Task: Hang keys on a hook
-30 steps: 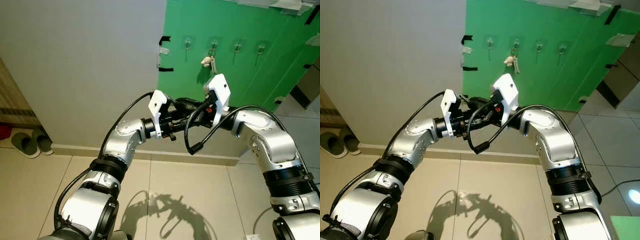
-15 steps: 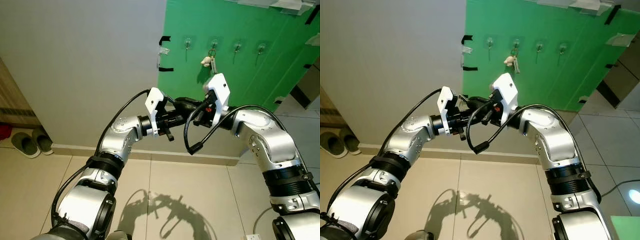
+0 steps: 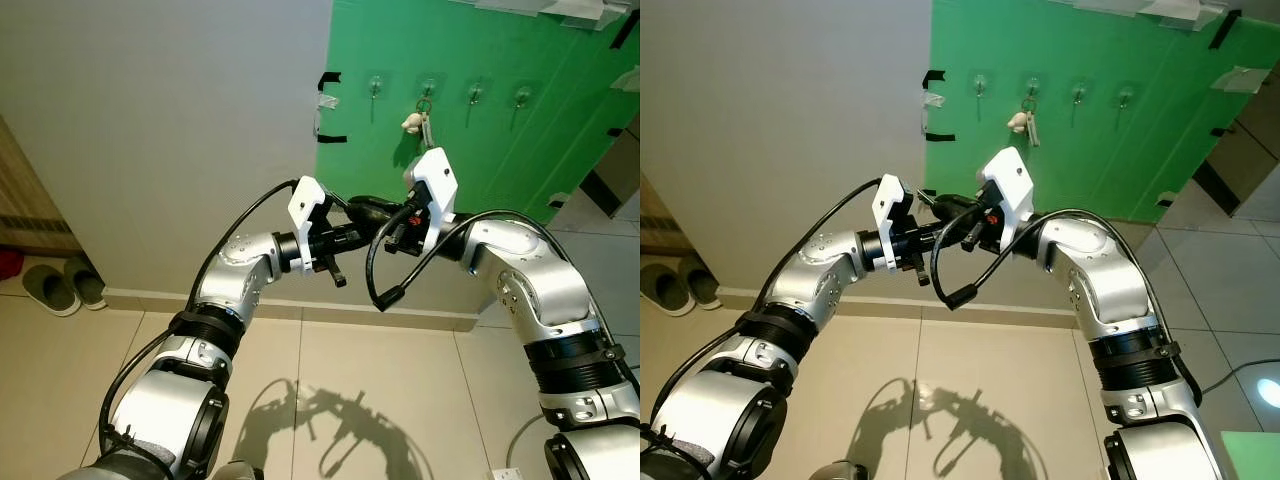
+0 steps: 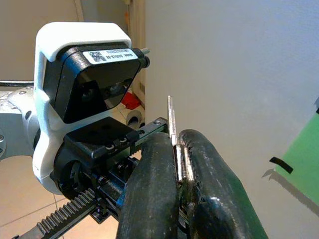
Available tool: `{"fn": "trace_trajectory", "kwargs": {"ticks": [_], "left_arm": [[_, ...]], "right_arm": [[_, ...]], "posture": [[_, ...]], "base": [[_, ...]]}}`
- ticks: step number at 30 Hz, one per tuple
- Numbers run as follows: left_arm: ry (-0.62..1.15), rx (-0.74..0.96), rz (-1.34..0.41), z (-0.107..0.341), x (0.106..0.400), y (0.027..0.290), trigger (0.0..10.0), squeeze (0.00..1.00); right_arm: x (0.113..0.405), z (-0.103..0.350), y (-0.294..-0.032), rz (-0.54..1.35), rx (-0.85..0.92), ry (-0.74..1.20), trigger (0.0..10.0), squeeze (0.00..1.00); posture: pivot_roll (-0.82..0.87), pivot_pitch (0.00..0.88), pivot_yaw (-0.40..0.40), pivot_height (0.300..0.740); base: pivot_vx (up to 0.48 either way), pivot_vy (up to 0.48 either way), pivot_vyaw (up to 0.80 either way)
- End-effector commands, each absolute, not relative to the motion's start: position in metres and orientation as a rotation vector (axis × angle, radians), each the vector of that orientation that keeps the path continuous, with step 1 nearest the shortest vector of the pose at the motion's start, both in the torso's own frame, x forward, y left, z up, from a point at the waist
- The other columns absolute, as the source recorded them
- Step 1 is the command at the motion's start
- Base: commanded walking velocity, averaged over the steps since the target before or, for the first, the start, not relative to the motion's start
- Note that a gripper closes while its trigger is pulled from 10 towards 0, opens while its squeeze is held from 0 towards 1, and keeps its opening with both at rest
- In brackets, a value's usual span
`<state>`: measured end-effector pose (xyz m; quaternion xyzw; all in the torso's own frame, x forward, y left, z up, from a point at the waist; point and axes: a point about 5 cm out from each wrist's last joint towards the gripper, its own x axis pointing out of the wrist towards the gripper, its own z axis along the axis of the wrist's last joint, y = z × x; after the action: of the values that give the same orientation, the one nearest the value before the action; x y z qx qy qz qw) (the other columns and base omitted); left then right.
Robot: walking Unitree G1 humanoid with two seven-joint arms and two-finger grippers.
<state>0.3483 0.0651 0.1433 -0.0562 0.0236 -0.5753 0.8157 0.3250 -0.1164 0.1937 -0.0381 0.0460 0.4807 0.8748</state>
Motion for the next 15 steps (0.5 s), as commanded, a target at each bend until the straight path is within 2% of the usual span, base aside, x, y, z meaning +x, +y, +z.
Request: {"fn": "trace_trajectory", "kwargs": {"ticks": [1,2,3,10,15], "left_arm": [[0.033,-0.090,-1.266,0.151,0.350,0.060,0.0,0.00],[0.032,-0.091,-1.266,0.151,0.350,0.060,0.0,0.00],[0.031,-0.091,-1.266,0.151,0.350,0.060,0.0,0.00],[0.033,-0.090,-1.268,0.151,0.349,0.060,0.0,0.00],[0.035,-0.090,-1.270,0.150,0.349,0.060,0.0,0.00]], "right_arm": [[0.327,0.198,-0.118,0.990,-0.108,0.100,10.0,0.00],[0.328,0.198,-0.119,0.985,-0.102,0.098,10.0,0.00],[0.328,0.199,-0.119,0.976,-0.097,0.096,10.0,1.00],[0.337,0.208,-0.127,0.868,-0.123,0.033,10.0,1.00],[0.346,0.221,-0.138,0.722,-0.238,-0.063,10.0,1.00]], "posture": [[-0.07,0.000,-0.015,0.740],[-0.07,0.000,-0.014,0.740],[-0.07,0.000,-0.013,0.740],[-0.07,0.000,-0.012,0.740],[-0.07,0.000,-0.013,0.740]], "base": [[0.000,0.000,0.00],[0.000,0.000,0.00],[0.000,0.000,0.00],[0.000,0.000,0.00],[0.000,0.000,0.00]]}}
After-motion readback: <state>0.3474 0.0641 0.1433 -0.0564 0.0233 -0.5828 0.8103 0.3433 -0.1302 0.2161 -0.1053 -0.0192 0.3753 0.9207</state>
